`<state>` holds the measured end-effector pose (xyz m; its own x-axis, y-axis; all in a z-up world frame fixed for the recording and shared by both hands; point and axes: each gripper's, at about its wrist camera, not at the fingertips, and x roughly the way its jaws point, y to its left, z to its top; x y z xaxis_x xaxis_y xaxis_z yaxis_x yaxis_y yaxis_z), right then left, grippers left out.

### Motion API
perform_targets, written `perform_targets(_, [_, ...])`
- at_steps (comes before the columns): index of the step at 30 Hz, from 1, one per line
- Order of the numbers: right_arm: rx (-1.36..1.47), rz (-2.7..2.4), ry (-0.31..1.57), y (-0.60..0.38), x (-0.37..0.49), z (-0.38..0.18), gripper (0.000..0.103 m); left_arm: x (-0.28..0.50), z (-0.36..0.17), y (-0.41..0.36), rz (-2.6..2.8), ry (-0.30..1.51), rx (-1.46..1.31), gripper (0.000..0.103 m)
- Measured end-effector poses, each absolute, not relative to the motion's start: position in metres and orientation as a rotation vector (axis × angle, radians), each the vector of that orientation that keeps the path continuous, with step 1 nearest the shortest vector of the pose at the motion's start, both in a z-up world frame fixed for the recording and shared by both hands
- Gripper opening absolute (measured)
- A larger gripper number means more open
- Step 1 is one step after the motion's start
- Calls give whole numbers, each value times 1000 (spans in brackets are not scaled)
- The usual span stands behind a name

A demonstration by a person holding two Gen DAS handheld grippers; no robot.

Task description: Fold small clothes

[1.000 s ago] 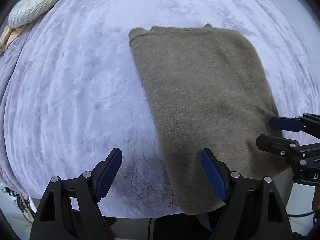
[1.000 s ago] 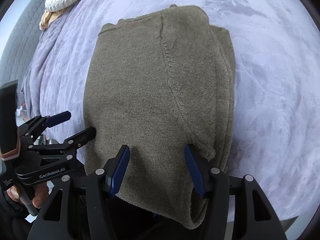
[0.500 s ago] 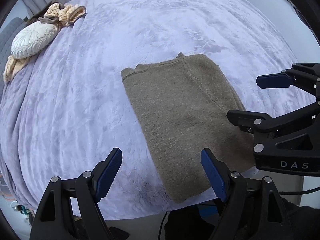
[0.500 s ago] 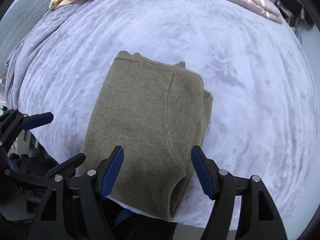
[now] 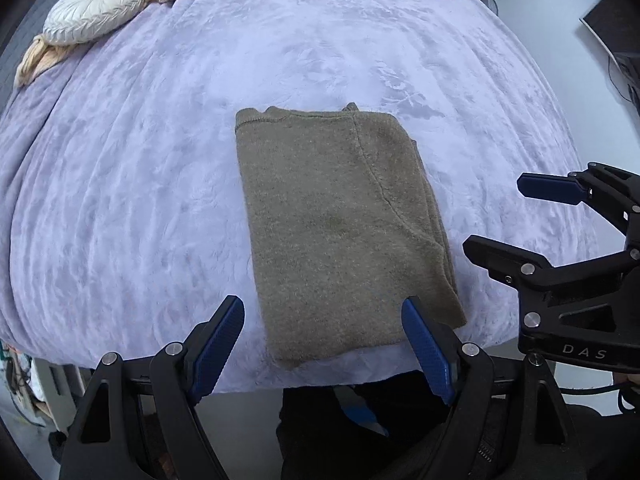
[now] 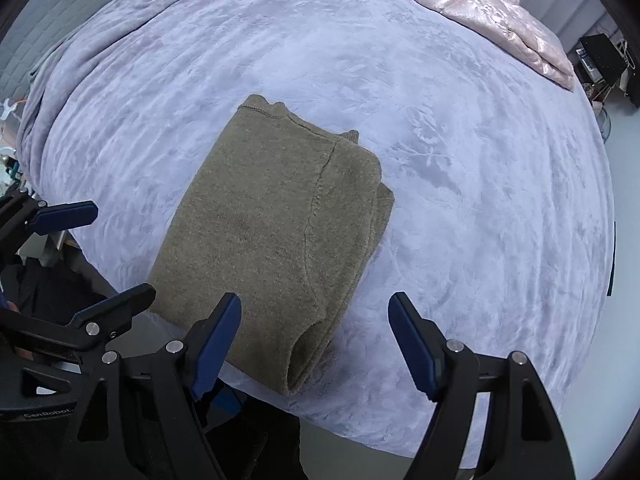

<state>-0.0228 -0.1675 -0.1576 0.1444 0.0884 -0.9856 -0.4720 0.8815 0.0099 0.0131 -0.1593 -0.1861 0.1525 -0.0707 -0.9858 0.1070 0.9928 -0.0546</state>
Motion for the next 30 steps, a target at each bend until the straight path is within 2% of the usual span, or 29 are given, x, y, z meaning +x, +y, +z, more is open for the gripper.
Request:
perform_targets(10, [-382, 483, 1313, -167, -37, -145, 79, 0, -174, -162, 54, 1374, 123, 82])
perform_targets(30, [-393, 483, 1281, -168, -47, -134, 79, 0, -163, -173, 14, 1337, 155, 82])
